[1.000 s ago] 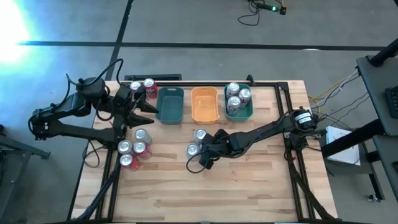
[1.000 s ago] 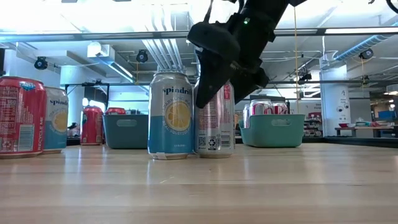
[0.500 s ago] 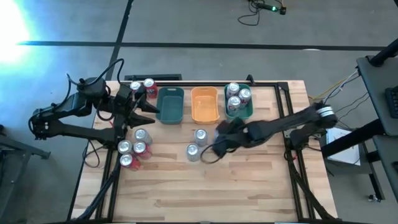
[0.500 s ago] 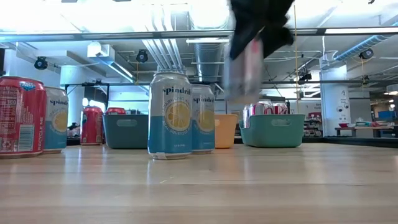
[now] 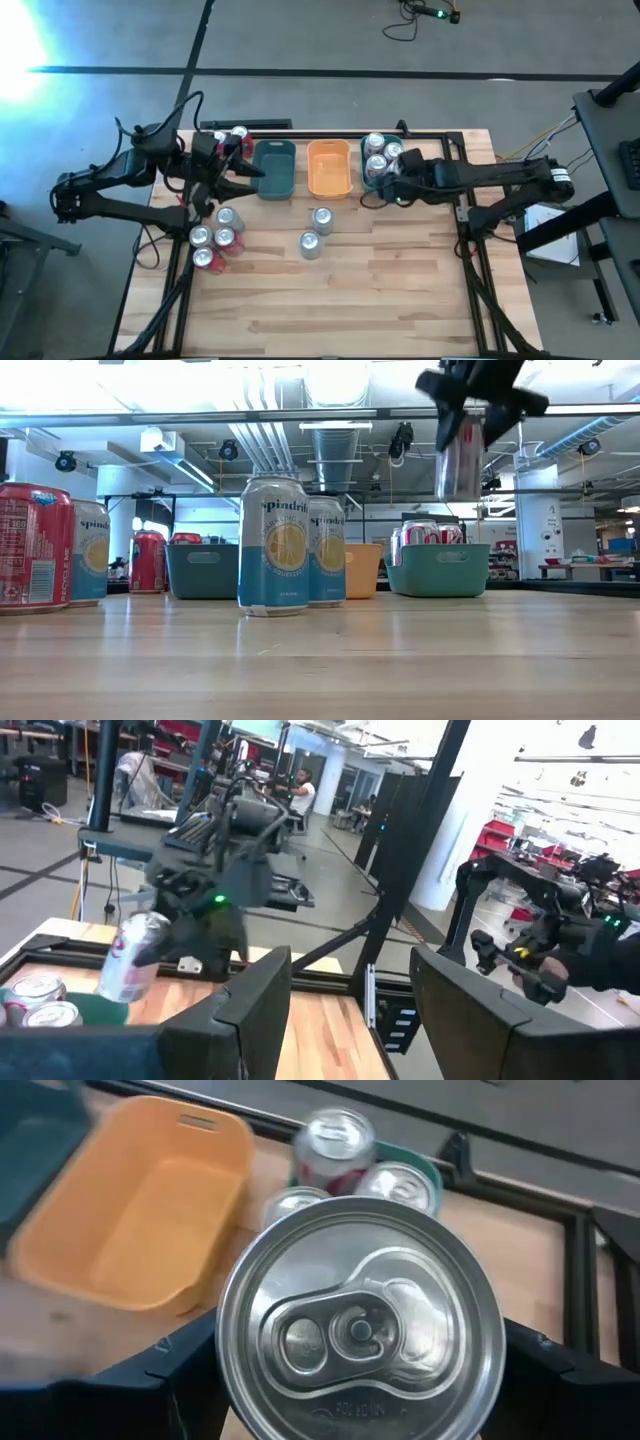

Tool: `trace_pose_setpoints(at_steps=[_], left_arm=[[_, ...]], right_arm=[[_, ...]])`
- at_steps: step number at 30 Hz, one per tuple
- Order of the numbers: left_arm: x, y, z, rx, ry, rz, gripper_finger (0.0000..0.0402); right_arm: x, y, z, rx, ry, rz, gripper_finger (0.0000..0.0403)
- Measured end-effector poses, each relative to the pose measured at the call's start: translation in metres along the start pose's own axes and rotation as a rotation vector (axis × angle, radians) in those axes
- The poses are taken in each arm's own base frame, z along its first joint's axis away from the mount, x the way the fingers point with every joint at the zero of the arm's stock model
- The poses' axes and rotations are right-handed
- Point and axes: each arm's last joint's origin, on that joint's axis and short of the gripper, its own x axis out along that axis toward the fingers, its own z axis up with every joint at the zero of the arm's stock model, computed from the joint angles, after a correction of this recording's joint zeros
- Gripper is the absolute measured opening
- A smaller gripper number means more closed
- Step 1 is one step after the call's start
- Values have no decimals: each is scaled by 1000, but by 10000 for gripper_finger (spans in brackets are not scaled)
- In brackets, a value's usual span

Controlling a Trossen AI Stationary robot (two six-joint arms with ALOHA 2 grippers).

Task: Sort soda cans
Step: Put the red-silver soda can into the green bin

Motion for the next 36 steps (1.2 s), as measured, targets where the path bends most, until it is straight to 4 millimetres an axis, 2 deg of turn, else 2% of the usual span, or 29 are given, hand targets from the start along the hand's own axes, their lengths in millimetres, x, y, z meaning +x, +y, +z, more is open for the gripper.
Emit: trace_pose_setpoints(at_steps=[5,9,21,36], left_arm=[[5,2,-2,-15,12,2,190],[5,2,-2,-20,13,2,190],[5,2,-2,-21,13,3,190],[5,2,-2,-19,13,4,190]], right_arm=[[32,-2,-6,28,45,-3,301],[50,-8,-10,62,78,-25,301],[80,-12,-13,82,84,-55,302],[112,4,-27,33,148,-131,312]])
